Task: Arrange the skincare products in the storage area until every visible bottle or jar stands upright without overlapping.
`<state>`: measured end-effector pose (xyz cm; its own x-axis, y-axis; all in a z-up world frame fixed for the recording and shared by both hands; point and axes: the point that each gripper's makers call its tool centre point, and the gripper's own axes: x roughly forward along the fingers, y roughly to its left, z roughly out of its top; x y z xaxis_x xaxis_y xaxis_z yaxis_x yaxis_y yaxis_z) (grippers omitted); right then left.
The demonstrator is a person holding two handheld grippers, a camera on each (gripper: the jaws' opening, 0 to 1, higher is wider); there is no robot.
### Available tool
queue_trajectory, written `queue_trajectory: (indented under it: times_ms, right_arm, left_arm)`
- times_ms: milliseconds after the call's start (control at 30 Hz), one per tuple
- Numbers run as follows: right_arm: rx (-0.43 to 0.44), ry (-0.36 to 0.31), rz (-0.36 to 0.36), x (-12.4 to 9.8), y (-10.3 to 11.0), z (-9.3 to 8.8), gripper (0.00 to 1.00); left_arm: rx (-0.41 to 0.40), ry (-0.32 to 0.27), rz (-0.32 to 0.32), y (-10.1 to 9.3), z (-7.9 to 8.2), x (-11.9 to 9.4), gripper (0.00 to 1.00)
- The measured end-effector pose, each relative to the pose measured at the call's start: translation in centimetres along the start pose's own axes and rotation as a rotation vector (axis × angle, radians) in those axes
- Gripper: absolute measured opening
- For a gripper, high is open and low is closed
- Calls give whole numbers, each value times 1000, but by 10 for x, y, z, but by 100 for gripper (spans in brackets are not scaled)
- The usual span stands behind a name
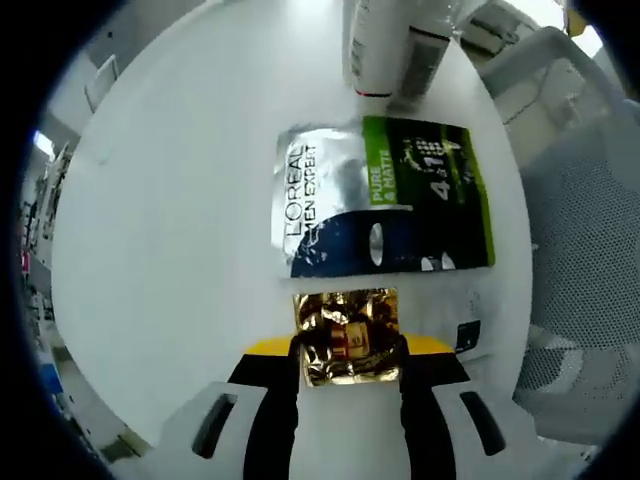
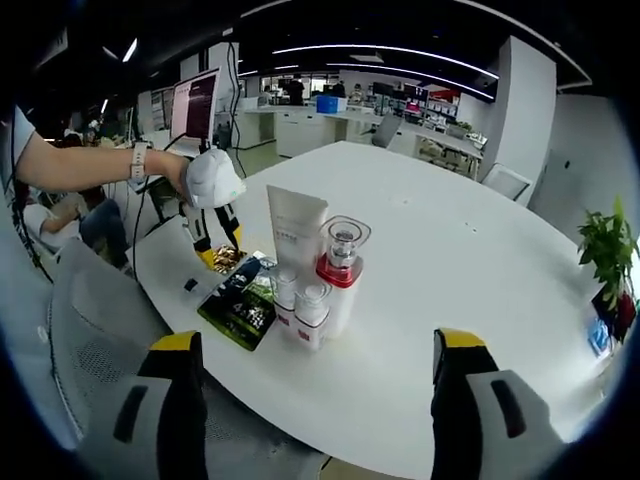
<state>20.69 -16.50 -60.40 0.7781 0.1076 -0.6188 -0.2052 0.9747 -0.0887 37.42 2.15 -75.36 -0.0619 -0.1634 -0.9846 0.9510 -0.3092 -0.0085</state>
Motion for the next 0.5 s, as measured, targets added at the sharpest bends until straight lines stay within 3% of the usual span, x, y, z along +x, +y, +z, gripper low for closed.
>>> queue_trajectory:
  times_ms: [500]
  right_arm:
    - [-12,-2,15,3,5,2,95]
  left_arm:
    - [26,-14,16,-2,1,0,37]
